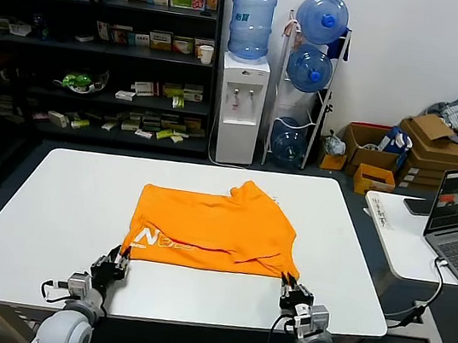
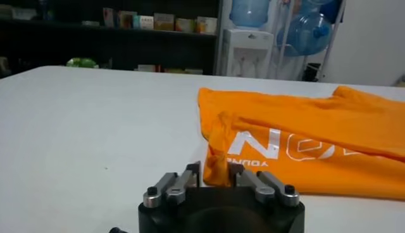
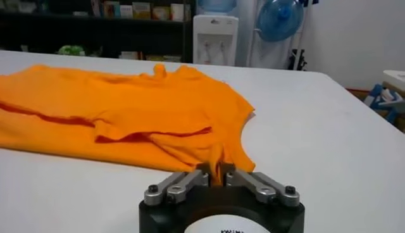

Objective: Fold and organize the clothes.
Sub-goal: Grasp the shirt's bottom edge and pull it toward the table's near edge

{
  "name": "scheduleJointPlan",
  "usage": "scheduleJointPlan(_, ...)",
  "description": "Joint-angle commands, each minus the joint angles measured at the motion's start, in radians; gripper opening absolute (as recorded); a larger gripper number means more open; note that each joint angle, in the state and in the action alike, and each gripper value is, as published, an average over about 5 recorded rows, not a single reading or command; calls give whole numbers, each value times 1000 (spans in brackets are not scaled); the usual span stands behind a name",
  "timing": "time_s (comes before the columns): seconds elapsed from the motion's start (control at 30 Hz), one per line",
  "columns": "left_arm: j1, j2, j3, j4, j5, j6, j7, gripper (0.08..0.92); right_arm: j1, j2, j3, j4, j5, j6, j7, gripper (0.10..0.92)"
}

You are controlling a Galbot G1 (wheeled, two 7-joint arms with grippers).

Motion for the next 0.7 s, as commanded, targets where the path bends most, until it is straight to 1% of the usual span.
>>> scheduleJointPlan(0.03, 17, 7, -1, -51, 2, -1, -22, 256, -32, -12, 6, 52, 32, 74, 11, 126)
scheduleJointPlan(0.17, 62, 30, -2, -150, -29, 38, -62, 142, -85, -50, 8, 127, 64, 48, 28, 125)
scheduleJointPlan(0.27, 145, 65, -7, -266, -78, 88, -105, 101, -176, -99, 23, 206, 98, -6, 56, 125)
scheduleJointPlan(0.37, 265, 89, -22, -368, -105, 120, -140, 99, -293, -144, 54, 288, 131, -62, 80, 125)
scheduleJointPlan(0.5, 413, 81, -52, -440, -97, 137, -162, 99, -423, -164, 96, 362, 163, -120, 112, 125)
scheduleJointPlan(0.6, 482, 70, -59, -463, -81, 142, -161, 99, -483, -166, 116, 394, 161, -140, 136, 125)
scheduleJointPlan(0.7, 514, 67, -58, -477, -76, 154, -151, 99, -512, -170, 129, 412, 139, -145, 143, 129)
